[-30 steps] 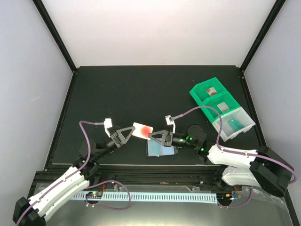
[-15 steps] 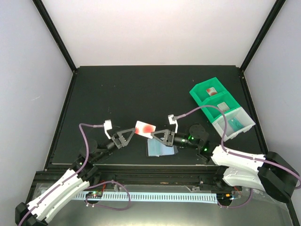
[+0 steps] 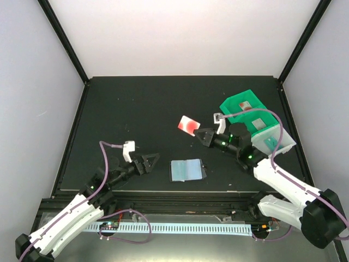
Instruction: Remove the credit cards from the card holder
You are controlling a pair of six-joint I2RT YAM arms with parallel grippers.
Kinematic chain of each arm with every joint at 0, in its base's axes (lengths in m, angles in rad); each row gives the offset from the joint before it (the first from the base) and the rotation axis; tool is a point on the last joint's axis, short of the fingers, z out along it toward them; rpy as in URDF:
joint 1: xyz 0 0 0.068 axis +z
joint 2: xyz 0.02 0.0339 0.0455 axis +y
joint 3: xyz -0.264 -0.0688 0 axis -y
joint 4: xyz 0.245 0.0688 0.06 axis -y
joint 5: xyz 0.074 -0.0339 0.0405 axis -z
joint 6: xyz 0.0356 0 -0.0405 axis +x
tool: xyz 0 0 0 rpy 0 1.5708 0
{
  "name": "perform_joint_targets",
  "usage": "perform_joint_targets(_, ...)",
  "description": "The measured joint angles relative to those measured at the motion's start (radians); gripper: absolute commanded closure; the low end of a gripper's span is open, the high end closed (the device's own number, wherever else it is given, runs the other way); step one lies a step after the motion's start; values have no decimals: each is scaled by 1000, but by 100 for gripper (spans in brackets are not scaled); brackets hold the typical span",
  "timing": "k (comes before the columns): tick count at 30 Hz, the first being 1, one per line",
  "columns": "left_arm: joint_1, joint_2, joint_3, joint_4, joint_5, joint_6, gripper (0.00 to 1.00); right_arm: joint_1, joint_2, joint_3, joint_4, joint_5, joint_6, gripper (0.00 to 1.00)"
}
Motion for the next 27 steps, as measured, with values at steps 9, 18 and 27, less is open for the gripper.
perform_joint_targets(9, 0, 108, 119, -138, 27, 116, 1, -284, 47, 103, -240, -16, -110, 99)
perform_joint_targets(18, 0, 191, 173, -237, 52, 222, 1, -495, 207, 243, -382, -27, -144, 99)
perform_joint_targets(27, 0, 155, 192, -280, 51, 266, 1, -613, 356, 418, -508, 31, -115, 99)
